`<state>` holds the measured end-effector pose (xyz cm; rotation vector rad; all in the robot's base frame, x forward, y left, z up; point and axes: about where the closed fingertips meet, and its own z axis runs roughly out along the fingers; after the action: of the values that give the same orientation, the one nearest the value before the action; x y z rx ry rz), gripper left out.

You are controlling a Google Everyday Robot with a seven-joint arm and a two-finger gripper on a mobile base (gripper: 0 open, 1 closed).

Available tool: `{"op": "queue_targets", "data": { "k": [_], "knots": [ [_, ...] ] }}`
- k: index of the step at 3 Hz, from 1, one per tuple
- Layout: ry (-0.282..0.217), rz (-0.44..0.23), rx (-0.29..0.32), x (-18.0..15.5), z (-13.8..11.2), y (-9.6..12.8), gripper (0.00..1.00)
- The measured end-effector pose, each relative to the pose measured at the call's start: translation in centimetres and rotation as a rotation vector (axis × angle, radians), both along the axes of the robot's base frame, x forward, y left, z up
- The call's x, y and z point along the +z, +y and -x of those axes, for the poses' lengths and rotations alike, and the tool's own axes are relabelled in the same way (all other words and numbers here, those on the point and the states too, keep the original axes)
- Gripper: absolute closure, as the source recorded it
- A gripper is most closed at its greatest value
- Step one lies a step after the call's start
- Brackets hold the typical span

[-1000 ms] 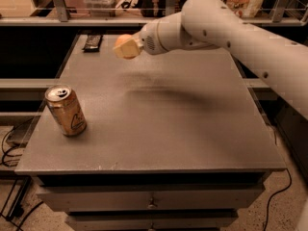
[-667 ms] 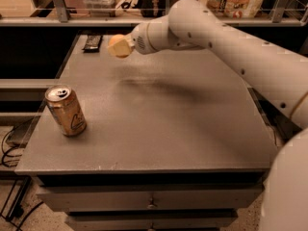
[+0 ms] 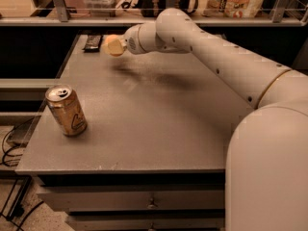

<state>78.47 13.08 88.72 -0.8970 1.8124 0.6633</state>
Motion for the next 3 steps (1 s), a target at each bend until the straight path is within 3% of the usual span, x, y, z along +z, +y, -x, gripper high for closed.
{"op": "queue_targets", "data": {
  "k": [1,3],
  "knots": [
    [0.001,-0.008,-0.02,-1.1,-2.4,1.3,1.0],
    [0.02,-0.016,-0.064,-2.5,-5.5,2.2,0.58]
  ]
}}
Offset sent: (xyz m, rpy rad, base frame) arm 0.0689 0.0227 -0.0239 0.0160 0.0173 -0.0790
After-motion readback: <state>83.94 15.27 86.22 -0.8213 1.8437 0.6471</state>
